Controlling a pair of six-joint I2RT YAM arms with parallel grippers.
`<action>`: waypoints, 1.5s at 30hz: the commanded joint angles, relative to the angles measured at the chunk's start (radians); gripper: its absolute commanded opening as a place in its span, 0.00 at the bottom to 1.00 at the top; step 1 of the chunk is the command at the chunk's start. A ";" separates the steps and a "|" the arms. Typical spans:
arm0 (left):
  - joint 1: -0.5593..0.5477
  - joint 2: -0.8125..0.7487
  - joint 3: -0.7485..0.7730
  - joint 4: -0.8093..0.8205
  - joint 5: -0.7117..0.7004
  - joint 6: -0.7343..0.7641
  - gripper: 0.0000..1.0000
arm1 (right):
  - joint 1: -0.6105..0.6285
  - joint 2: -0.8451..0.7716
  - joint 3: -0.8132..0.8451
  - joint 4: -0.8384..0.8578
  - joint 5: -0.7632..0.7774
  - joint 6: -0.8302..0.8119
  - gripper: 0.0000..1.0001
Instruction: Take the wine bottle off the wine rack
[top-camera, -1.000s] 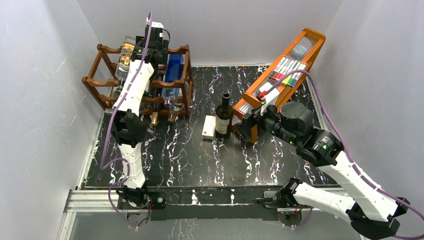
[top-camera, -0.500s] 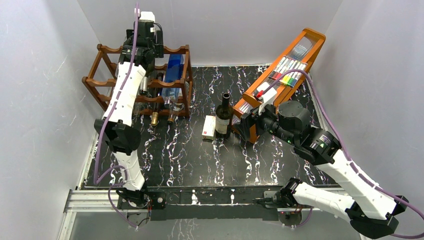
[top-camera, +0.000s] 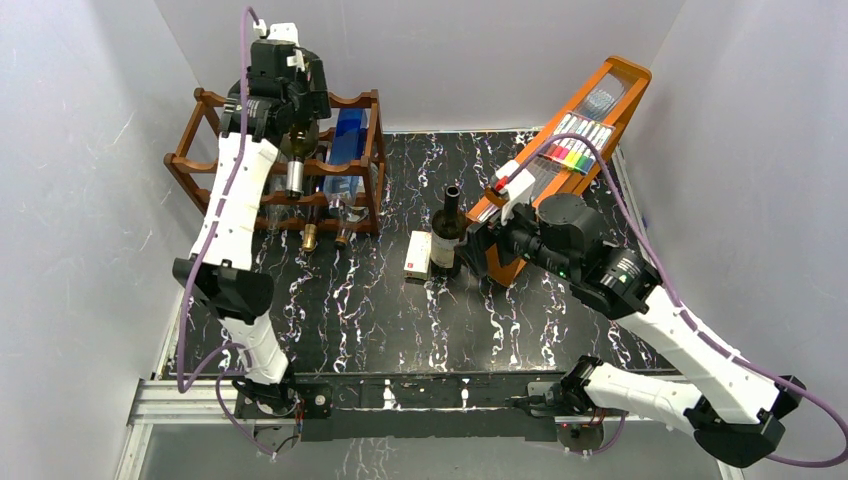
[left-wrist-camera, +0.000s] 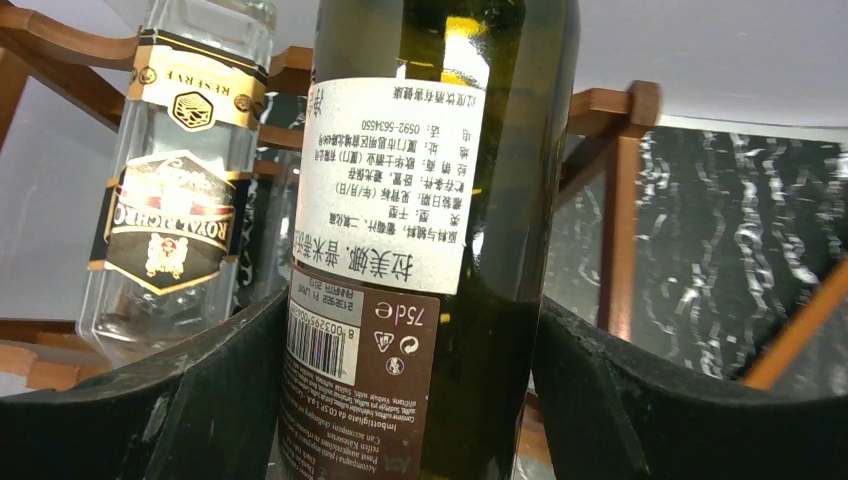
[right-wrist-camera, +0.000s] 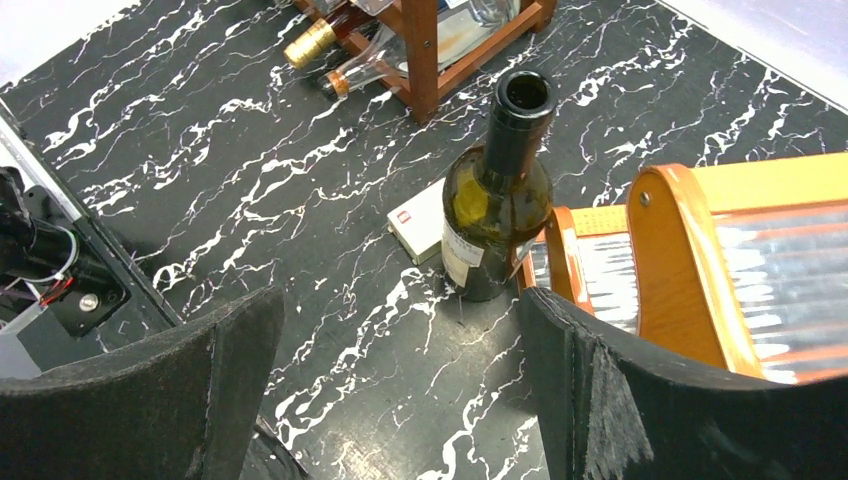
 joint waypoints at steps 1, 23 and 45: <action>0.000 -0.148 0.008 0.026 0.099 -0.090 0.32 | -0.005 0.022 0.040 0.090 -0.034 -0.030 0.98; 0.000 -0.505 -0.536 0.196 0.653 -0.524 0.25 | 0.362 0.472 0.058 0.855 -0.196 -1.402 0.98; 0.000 -0.519 -0.589 0.176 0.744 -0.548 0.22 | 0.418 0.619 0.124 0.871 -0.045 -1.752 0.73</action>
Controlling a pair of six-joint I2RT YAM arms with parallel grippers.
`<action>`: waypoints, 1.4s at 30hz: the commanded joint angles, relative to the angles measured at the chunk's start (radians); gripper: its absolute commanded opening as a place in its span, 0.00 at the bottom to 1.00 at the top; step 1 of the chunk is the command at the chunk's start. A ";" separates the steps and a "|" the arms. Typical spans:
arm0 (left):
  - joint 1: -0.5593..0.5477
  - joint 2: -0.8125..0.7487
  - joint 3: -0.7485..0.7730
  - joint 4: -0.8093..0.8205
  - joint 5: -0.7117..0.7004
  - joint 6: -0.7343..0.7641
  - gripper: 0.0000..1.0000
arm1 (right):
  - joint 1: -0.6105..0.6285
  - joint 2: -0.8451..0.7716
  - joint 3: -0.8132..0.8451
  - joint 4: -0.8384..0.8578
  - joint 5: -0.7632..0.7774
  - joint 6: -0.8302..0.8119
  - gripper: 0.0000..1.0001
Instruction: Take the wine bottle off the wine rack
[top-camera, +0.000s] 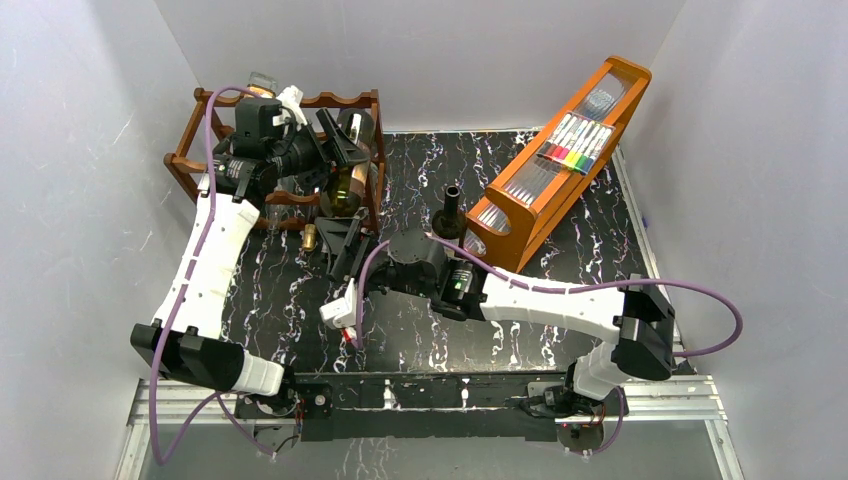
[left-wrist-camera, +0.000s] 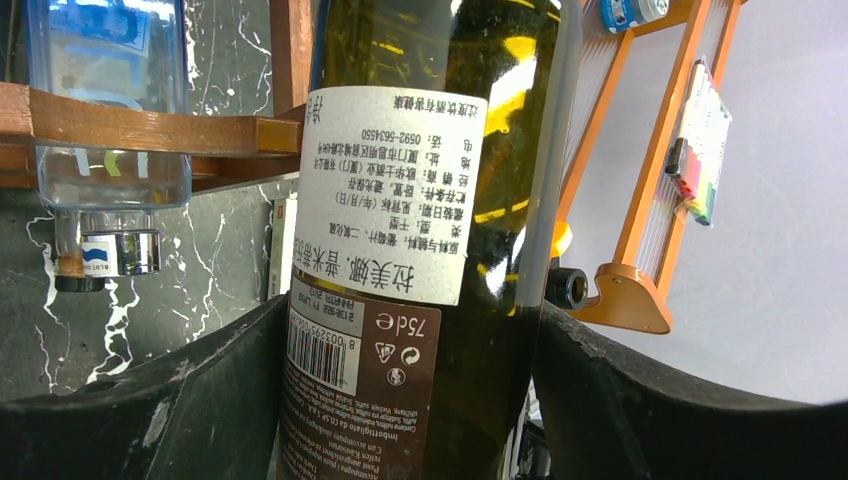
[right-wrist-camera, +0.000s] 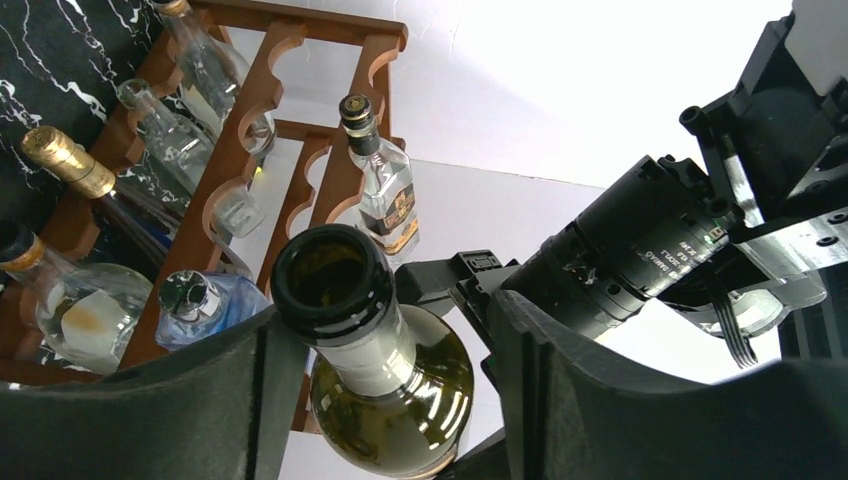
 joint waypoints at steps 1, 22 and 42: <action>0.000 -0.080 0.006 0.067 0.067 -0.026 0.22 | -0.004 0.015 0.053 0.091 0.027 -0.042 0.72; 0.000 -0.084 -0.027 0.081 0.067 -0.035 0.48 | -0.005 0.010 0.068 0.221 0.000 0.034 0.00; 0.001 -0.115 -0.003 0.045 0.000 0.061 0.98 | -0.007 -0.066 0.107 0.145 -0.016 0.267 0.00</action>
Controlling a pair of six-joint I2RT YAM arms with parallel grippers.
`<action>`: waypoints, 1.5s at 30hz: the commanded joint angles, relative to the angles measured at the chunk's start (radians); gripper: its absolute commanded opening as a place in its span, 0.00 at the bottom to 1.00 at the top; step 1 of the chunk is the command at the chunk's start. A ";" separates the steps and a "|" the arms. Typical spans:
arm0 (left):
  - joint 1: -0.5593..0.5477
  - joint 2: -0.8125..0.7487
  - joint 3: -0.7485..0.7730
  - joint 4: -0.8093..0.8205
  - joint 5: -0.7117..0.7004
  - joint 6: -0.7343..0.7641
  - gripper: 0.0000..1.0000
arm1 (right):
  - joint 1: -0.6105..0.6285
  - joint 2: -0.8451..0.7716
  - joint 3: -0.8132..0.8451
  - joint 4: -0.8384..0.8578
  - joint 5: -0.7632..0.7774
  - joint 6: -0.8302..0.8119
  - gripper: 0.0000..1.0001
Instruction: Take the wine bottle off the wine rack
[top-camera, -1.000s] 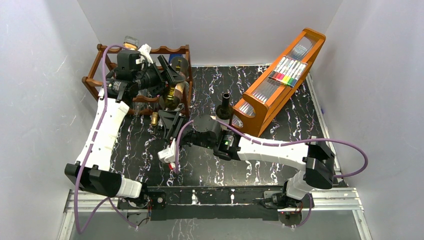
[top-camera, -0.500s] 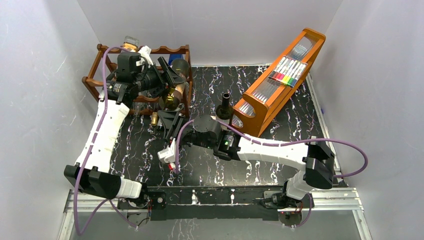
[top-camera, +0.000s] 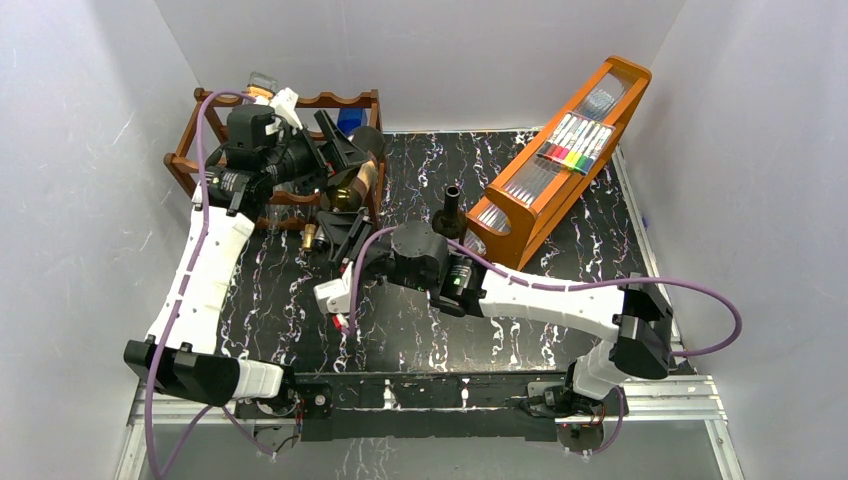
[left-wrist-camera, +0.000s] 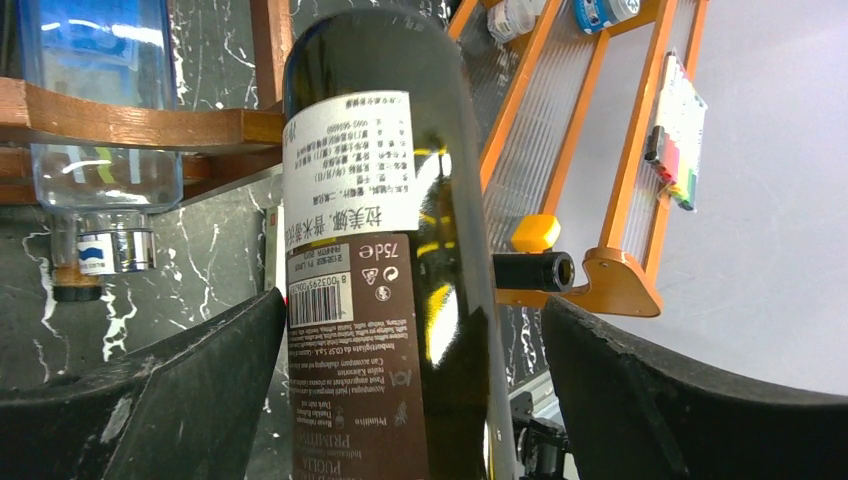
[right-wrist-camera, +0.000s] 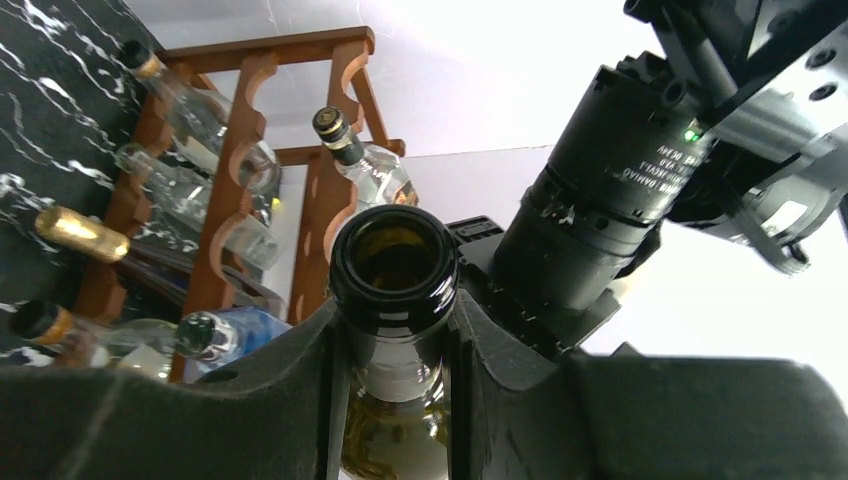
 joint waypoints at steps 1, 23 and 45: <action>0.001 -0.044 0.090 -0.038 -0.035 0.078 0.98 | 0.000 -0.091 0.071 0.051 -0.008 0.095 0.00; 0.001 -0.178 0.042 -0.013 -0.220 0.171 0.98 | -0.005 -0.204 0.163 -0.054 0.197 0.627 0.00; 0.000 -0.289 -0.161 0.099 -0.298 0.190 0.98 | -0.028 -0.542 -0.107 -0.449 0.220 1.370 0.00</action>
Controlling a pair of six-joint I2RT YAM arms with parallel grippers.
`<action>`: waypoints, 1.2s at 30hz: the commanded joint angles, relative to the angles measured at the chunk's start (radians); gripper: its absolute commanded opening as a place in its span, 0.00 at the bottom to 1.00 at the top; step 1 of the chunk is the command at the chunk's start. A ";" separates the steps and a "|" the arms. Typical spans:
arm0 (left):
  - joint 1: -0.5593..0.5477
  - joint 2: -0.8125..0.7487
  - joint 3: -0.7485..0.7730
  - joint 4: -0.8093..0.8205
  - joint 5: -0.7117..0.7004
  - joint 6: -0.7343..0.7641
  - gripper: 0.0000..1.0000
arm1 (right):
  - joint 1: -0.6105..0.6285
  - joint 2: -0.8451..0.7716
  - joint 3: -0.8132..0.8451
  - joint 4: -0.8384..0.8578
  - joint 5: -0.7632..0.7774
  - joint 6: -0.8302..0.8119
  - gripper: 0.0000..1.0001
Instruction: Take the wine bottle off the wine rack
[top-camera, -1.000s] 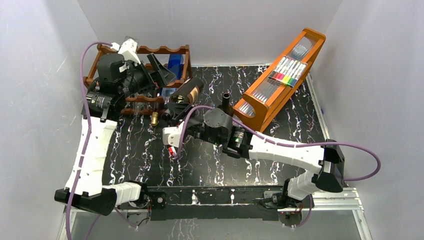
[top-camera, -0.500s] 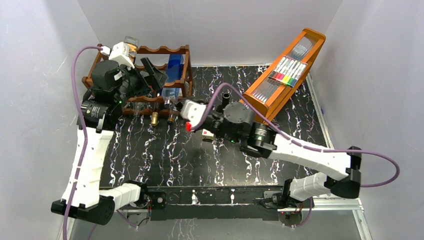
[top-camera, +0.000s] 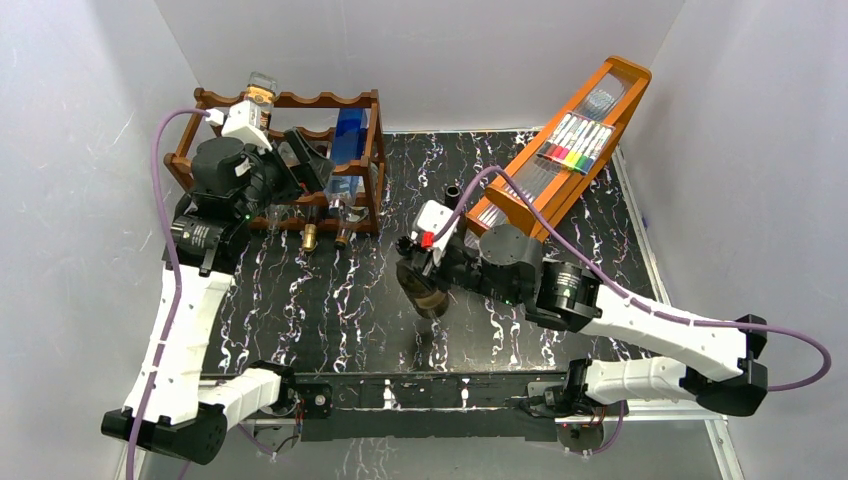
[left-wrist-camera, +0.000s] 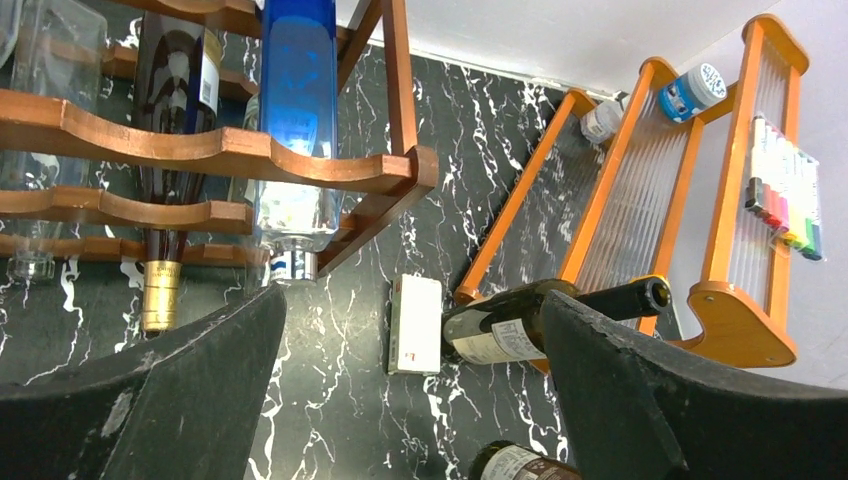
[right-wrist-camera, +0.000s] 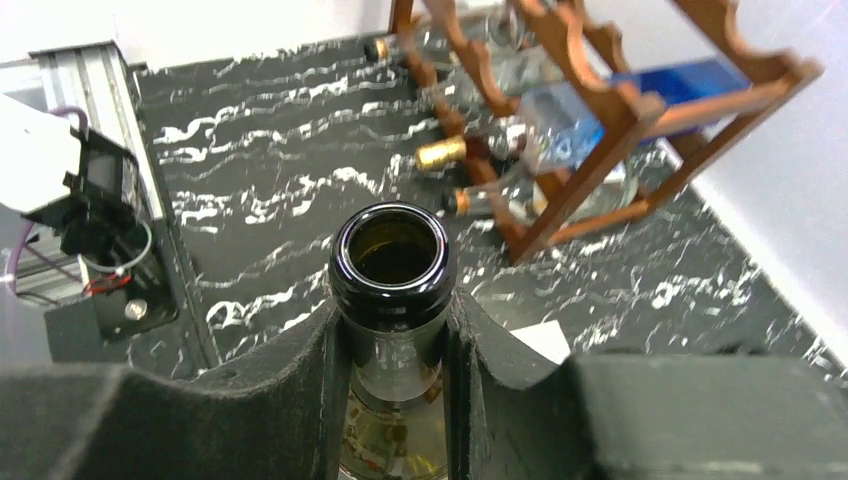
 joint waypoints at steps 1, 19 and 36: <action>0.000 -0.025 -0.038 0.049 0.012 -0.008 0.98 | -0.015 -0.114 -0.048 0.058 0.048 0.092 0.00; 0.001 -0.040 -0.023 0.011 -0.014 0.024 0.98 | -0.371 -0.252 -0.320 0.210 -0.077 0.138 0.00; 0.001 -0.031 -0.004 -0.007 -0.028 0.042 0.98 | -0.472 -0.301 -0.496 0.491 -0.005 0.152 0.00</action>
